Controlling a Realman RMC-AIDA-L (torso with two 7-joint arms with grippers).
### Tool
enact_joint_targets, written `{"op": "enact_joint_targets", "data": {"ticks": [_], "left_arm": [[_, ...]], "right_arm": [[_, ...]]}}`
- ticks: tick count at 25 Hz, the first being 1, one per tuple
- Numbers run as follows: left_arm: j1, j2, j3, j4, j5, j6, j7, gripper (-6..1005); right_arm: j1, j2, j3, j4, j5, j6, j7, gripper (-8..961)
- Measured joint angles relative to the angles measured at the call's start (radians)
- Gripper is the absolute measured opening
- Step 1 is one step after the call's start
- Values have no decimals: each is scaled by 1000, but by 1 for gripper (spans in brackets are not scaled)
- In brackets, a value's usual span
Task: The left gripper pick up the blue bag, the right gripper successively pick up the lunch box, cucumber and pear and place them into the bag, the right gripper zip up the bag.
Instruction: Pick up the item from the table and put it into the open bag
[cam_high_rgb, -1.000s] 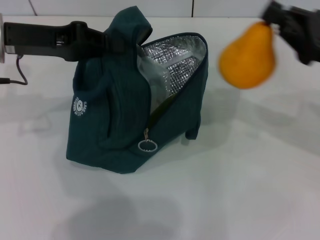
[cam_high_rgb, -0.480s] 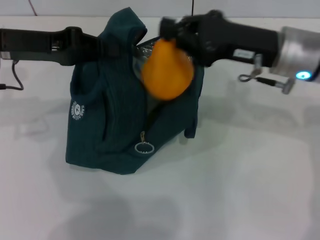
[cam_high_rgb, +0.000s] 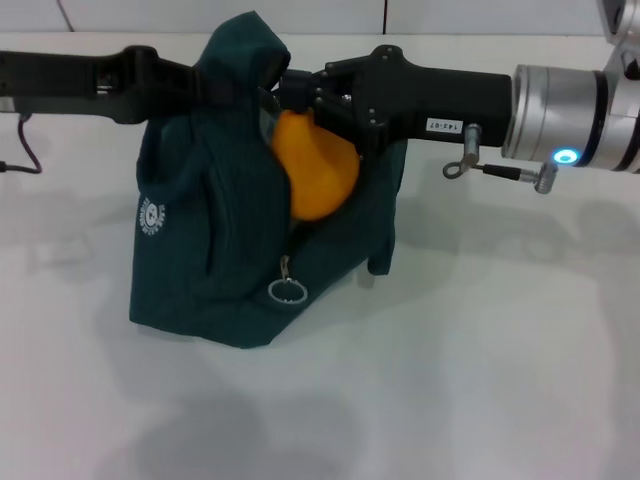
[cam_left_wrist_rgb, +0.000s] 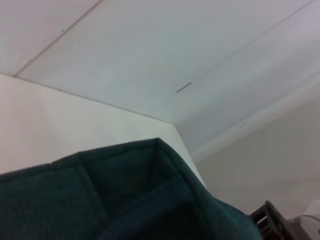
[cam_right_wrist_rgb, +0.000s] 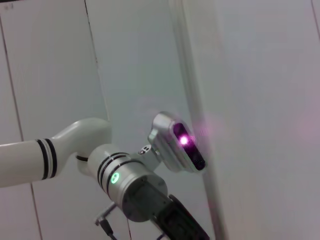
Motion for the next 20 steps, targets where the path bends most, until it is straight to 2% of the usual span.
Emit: {"op": "enact_joint_targets", "data": {"ticks": [8, 15, 20], "left_arm": [[-3, 4, -11, 0, 0, -2, 0, 42], [-1, 5, -14, 0, 0, -3, 0, 42], [7, 7, -16, 0, 0, -3, 0, 42]], "right_arm": [[-4, 0, -49, 3, 65, 47, 3, 86], [-19, 0, -46, -5, 79, 51, 32, 95], [-107, -14, -39, -20, 177, 43, 126, 298]]}}
